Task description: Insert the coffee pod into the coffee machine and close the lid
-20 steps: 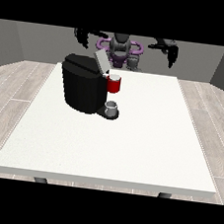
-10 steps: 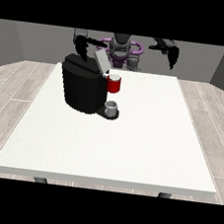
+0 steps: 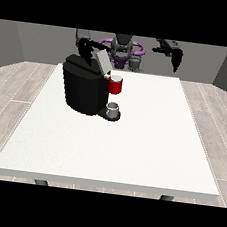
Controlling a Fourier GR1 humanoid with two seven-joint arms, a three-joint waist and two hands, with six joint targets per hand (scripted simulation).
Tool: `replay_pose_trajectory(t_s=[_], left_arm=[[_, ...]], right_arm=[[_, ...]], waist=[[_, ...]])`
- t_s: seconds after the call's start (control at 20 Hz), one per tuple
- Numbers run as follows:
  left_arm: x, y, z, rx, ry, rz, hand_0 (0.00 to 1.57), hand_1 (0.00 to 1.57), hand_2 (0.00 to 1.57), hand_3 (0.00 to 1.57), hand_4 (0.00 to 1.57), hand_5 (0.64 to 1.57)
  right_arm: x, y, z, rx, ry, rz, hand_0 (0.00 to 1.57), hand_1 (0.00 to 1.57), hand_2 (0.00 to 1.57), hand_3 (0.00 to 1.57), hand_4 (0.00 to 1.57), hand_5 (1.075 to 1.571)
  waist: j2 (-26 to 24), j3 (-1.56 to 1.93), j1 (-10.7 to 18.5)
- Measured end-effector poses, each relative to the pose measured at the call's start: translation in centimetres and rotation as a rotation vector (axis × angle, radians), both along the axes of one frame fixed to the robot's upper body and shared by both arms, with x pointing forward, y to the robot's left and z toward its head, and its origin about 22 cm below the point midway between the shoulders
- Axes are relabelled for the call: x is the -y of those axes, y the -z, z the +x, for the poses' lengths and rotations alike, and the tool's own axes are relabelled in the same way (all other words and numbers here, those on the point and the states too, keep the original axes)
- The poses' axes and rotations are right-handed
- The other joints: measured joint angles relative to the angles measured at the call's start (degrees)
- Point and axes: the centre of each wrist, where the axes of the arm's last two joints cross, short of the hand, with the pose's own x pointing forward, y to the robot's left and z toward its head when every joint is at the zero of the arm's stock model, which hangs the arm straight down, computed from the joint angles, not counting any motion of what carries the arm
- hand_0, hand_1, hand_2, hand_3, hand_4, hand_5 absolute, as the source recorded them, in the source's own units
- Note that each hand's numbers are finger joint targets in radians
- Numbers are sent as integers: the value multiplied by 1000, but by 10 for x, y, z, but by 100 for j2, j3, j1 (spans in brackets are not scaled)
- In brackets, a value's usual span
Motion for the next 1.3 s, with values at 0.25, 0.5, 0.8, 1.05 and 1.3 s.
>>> replay_pose_trajectory(t_s=[0.25,0.5,0.8,1.05,1.3], left_arm=[[-7,-7,5,19,-28,3,0,0,0,0,0,1571],[-7,-14,8,39,-21,22,0,0,0,0,0,1571],[-10,-13,6,33,-26,29,0,0,0,0,0,1571],[-8,-8,2,10,-35,22,0,0,0,0,141,1571],[-9,-3,0,3,-40,32,0,0,0,0,156,1571]], right_arm=[[-13,-10,8,34,-21,-13,0,0,0,0,0,1571],[-18,-21,16,89,-39,-16,0,0,0,0,0,1571],[-25,-27,25,62,-45,-28,0,0,0,0,182,1571],[-41,-22,25,23,-53,-38,0,0,0,0,0,1571],[-60,-36,30,65,-100,-105,0,0,0,0,149,1571]], waist=[[155,-4,-81],[284,-15,1],[307,3,23],[219,26,39],[216,15,75]])
